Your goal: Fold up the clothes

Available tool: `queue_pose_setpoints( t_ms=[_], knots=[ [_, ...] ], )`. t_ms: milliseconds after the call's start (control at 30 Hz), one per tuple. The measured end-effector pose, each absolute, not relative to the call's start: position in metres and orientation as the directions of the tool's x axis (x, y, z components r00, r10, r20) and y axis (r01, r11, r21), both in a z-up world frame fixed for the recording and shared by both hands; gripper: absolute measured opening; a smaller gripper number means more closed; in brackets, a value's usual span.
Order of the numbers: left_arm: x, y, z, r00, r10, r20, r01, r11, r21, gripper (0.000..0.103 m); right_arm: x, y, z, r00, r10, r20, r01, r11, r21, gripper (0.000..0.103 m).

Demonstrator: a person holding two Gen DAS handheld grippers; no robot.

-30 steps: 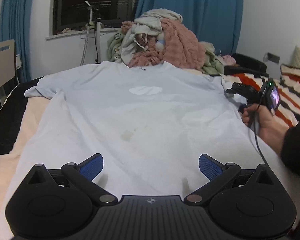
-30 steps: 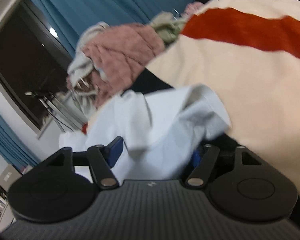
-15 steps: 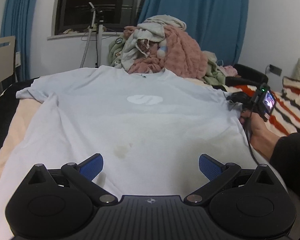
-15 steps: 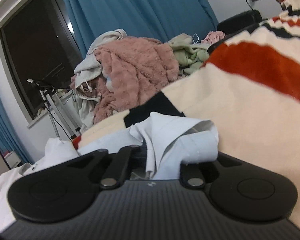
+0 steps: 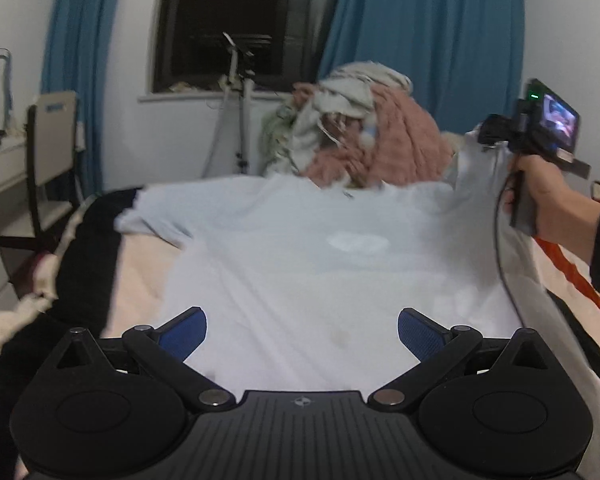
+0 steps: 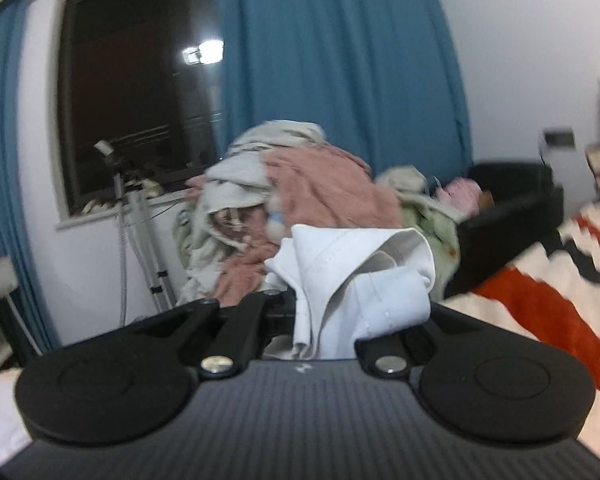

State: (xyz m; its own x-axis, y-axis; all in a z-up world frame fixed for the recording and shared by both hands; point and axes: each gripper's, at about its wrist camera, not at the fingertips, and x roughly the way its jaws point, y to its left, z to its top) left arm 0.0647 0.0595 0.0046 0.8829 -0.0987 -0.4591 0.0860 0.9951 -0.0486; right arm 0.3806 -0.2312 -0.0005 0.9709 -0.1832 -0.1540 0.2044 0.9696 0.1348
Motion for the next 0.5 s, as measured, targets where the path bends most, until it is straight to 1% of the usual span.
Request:
queue_pose_setpoints(
  t_ms=[67, 167, 200, 333, 433, 467, 500],
  knots=[
    [0.065, 0.074, 0.009, 0.890, -0.092, -0.446, 0.077, 0.996, -0.052, 0.103, 0.389, -0.186, 0.000, 0.971, -0.176, -0.161, 0.189, 0.980, 0.068, 0.009],
    [0.072, 0.089, 0.003, 0.889, -0.067, -0.453, 0.044, 0.997, -0.061, 0.103, 0.411, -0.117, -0.019, 0.970, -0.134, -0.202, 0.130, 0.991, -0.034, 0.009],
    [0.074, 0.094, 0.001, 0.888, -0.058, -0.457, 0.032, 0.997, -0.064, 0.103, 0.420, -0.098, -0.032, 0.965, -0.126, -0.230, 0.114, 0.991, -0.065, 0.010],
    [0.092, 0.105, -0.018, 0.866, -0.086, -0.492, 0.042, 0.994, -0.100, 0.103, 0.455, -0.024, -0.084, 0.934, -0.104, -0.342, 0.043, 0.982, -0.183, 0.010],
    [0.106, 0.109, -0.032, 0.859, -0.069, -0.507, 0.020, 0.995, -0.101, 0.103, 0.472, -0.005, -0.110, 0.905, -0.125, -0.407, 0.043, 0.978, -0.205, 0.013],
    [0.110, 0.112, -0.035, 0.857, -0.065, -0.511, 0.012, 0.994, -0.106, 0.103, 0.478, -0.004, -0.115, 0.894, -0.121, -0.432, 0.039, 0.980, -0.194, 0.018],
    [0.114, 0.114, -0.037, 0.855, -0.060, -0.516, 0.004, 0.994, -0.110, 0.103, 0.482, -0.008, -0.117, 0.882, -0.097, -0.462, 0.022, 0.986, -0.165, 0.035]
  ],
)
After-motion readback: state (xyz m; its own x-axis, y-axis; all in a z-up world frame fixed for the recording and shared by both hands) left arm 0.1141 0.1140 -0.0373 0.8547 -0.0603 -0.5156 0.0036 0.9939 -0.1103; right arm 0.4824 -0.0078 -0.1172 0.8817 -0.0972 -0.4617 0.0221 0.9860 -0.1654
